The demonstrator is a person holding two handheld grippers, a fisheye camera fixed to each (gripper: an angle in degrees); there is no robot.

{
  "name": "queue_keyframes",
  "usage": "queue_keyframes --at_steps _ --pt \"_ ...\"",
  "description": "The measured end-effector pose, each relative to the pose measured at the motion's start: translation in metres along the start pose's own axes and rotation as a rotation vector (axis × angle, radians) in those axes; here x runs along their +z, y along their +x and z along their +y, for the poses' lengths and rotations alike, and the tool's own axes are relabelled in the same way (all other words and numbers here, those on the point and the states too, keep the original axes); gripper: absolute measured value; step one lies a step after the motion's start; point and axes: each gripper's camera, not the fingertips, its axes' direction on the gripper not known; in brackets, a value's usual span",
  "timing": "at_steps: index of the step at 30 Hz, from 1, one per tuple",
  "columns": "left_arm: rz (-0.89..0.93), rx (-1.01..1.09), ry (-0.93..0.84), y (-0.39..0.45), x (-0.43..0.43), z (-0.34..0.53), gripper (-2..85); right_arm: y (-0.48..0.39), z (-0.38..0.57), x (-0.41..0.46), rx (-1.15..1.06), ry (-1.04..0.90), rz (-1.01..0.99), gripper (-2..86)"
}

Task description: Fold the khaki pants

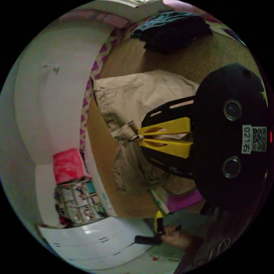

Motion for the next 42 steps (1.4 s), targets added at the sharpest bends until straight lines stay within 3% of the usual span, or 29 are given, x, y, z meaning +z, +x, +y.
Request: queue_keyframes --at_steps 5,9,12,15,17,19,21,29,34,37,42 --pt "0.025 -0.056 0.017 -0.013 -0.027 0.025 -0.9 -0.060 0.025 0.130 -0.057 -0.294 0.065 -0.6" --pt "-0.009 -0.074 0.019 -0.021 -0.050 0.036 -0.8 -0.071 0.031 0.114 -0.016 -0.226 0.024 -0.4" --pt "0.019 -0.071 0.062 -0.026 -0.059 0.029 -0.4 -0.095 0.034 0.129 -0.143 -0.338 0.064 0.7" --pt "0.008 -0.081 0.131 -0.033 -0.065 0.011 1.7 -0.119 0.046 0.138 -0.260 -0.306 0.168 3.8" --pt "-0.028 -0.127 0.194 -0.044 -0.071 0.001 6.0 -0.112 0.048 0.119 -0.200 -0.230 0.034 6.8" --pt "-0.079 -0.261 0.280 -0.067 -0.081 -0.008 10.4 -0.076 0.054 0.082 -0.012 -0.119 -0.261 6.4" --pt "-0.120 -0.373 0.321 -0.087 -0.087 -0.013 13.4 -0.053 0.065 0.058 0.066 -0.068 -0.323 6.1" --pt "-0.226 -0.591 0.376 -0.142 -0.078 -0.073 15.1 0.014 0.136 -0.028 0.204 -0.006 -0.289 5.7" --pt "-0.291 -0.633 0.358 -0.145 -0.038 -0.111 8.1 0.055 0.185 -0.058 0.364 0.031 -0.302 7.4" --pt "-0.240 -0.659 0.394 -0.139 -0.018 -0.117 0.9 0.079 0.208 -0.063 0.449 0.045 -0.324 7.8" --pt "-0.323 -0.457 0.408 -0.046 -0.003 -0.162 -0.7 0.117 0.240 -0.070 0.548 0.052 -0.333 7.1"
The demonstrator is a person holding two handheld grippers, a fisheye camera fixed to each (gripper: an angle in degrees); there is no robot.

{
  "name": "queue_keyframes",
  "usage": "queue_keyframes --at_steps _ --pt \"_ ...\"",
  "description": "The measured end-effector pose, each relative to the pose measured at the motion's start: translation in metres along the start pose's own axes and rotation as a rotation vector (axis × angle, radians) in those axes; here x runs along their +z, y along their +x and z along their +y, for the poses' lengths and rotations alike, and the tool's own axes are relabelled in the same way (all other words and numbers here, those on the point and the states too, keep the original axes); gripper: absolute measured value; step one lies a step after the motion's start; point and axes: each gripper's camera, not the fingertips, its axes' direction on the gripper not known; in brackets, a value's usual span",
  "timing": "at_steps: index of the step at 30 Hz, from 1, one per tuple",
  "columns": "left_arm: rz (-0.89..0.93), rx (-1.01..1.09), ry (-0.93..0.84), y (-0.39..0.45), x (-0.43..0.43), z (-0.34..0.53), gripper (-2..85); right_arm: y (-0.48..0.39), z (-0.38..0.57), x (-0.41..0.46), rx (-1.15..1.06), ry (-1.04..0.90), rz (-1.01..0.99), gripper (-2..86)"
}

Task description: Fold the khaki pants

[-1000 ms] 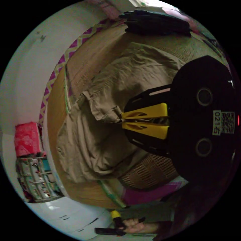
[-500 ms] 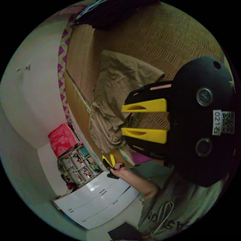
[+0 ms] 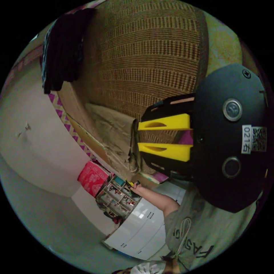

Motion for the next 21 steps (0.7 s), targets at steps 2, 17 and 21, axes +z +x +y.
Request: queue_keyframes --at_steps 2,17,21 --pt "0.002 0.117 0.024 0.064 -0.006 0.008 -0.8 0.014 0.001 -0.009 0.016 0.005 0.001 6.9" --pt "-0.116 1.231 -0.427 0.484 0.270 0.416 -0.9 0.099 -0.002 -0.057 0.114 0.091 -0.085 5.7" --pt "-0.165 1.257 -0.422 0.481 0.318 0.467 -0.8 0.115 -0.003 -0.064 0.132 0.097 -0.088 5.3"
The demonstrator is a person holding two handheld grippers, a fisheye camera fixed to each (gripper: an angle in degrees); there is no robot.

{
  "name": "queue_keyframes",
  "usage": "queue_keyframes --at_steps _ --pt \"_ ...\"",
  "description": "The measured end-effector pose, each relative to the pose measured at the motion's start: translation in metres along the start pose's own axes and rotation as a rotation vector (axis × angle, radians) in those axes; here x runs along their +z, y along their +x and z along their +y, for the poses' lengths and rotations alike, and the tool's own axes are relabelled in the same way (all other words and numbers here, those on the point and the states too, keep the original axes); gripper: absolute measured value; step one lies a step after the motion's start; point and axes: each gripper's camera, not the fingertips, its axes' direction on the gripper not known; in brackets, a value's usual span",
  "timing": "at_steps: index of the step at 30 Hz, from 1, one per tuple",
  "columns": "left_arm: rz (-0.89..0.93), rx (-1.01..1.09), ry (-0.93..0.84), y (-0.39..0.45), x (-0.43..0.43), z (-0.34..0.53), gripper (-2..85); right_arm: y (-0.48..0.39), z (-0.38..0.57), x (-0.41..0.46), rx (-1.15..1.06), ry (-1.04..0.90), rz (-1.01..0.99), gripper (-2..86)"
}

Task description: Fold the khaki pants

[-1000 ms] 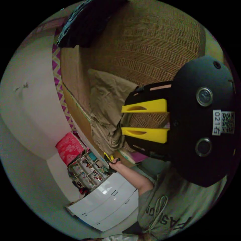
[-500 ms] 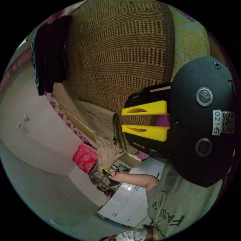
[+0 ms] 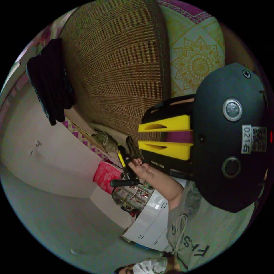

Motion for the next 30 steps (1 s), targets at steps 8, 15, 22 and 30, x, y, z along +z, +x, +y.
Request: queue_keyframes --at_steps 8,15,22,30 --pt "0.014 0.062 -0.004 0.022 0.055 -0.031 1.9 0.020 -0.023 0.015 0.026 0.006 -0.030 5.9" --pt "0.329 0.042 -0.017 -0.014 0.056 -0.029 9.6 -0.014 -0.080 0.068 -0.157 -0.093 0.250 8.7" --pt "0.318 -0.375 0.052 -0.195 0.033 0.023 14.0 -0.016 -0.183 0.148 -0.198 -0.158 0.246 13.3" --pt "0.628 -0.762 -0.017 -0.379 0.134 0.080 20.4 0.033 -0.276 0.246 0.071 -0.299 0.104 17.7"
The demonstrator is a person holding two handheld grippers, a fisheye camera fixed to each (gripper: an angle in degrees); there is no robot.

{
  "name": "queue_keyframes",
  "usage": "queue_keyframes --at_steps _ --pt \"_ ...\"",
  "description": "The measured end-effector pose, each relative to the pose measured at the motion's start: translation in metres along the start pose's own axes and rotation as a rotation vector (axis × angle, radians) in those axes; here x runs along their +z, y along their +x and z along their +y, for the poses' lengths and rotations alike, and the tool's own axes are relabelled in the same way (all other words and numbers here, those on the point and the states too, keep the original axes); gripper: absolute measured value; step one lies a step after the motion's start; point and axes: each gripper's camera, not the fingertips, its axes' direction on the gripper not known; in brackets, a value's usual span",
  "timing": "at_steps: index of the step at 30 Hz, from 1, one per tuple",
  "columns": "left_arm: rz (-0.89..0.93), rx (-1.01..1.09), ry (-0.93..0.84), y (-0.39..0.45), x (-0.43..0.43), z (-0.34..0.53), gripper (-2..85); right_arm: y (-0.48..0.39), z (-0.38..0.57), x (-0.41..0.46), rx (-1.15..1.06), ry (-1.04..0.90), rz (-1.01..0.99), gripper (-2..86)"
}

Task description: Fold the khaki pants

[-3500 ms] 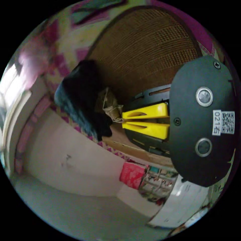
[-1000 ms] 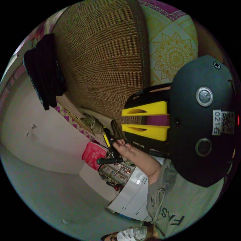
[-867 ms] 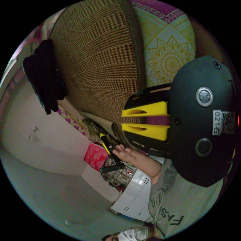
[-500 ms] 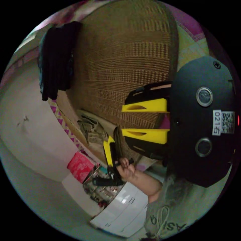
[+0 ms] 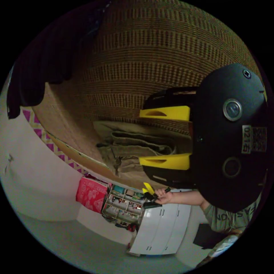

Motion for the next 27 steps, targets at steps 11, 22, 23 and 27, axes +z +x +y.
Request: queue_keyframes --at_steps 11,22,23,27 --pt "-0.036 0.070 -0.137 -0.024 0.032 -0.037 4.0 -0.033 -0.060 0.072 -0.081 -0.170 0.036 6.6" --pt "-0.211 0.175 0.145 -0.024 -0.142 -0.058 0.7 -0.224 -0.121 0.109 -0.485 -0.147 0.058 5.4" --pt "-0.221 0.161 0.177 -0.030 -0.157 -0.063 0.9 -0.237 -0.129 0.118 -0.498 -0.144 0.046 5.5" --pt "-0.329 0.035 0.392 -0.078 -0.232 -0.099 7.2 -0.331 -0.182 0.190 -0.606 -0.094 0.033 6.7"
